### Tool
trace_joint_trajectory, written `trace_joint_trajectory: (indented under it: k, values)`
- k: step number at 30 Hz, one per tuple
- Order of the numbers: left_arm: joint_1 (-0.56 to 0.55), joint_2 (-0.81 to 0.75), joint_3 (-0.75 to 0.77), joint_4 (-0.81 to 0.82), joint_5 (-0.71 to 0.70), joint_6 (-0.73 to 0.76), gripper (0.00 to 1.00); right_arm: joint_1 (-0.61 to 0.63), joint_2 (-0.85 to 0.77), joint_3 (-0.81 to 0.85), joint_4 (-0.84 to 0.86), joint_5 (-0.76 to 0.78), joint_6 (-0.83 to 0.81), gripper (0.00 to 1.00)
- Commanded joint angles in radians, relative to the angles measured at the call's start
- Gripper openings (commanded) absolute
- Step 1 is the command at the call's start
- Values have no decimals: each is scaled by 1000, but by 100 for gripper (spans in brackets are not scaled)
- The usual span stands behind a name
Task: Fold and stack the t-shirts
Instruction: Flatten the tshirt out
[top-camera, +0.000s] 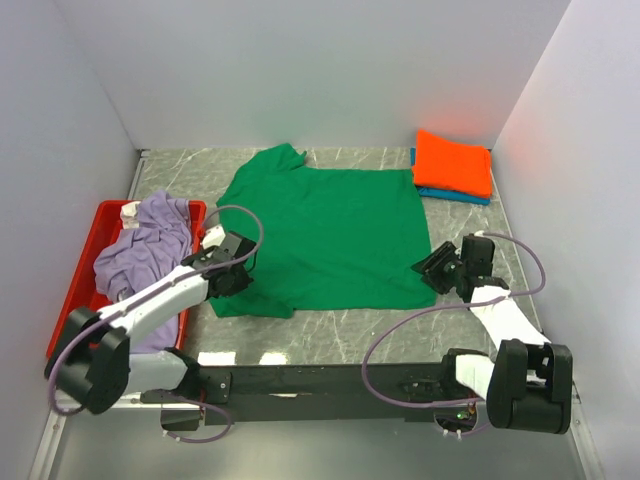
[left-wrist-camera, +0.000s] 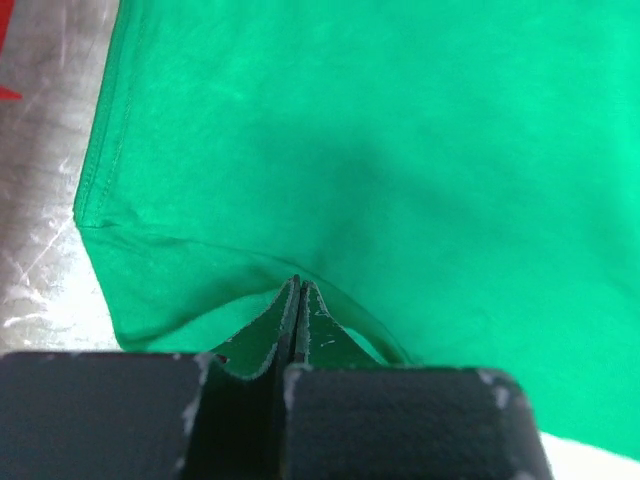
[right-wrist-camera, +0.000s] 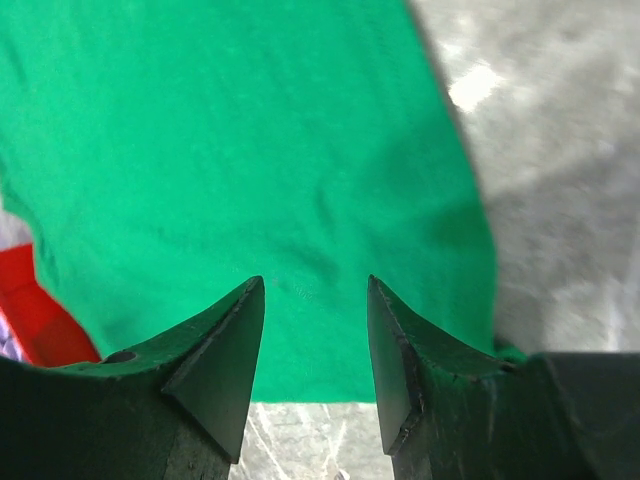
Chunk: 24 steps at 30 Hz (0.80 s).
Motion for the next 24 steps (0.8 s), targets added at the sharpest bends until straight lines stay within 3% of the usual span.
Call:
trace_joint_trajectory:
  k: [1,10,24]
  values:
    - [0,-69,40,-20,28,41,1,-16,-38,15,-83,67,22,53]
    - [0,-176,-6,29,105,84,1,-103,-131,3,-313,256,70,47]
    - [0,-221,-49,92,188,98,1,-136,-252,-73,-447,268,111,43]
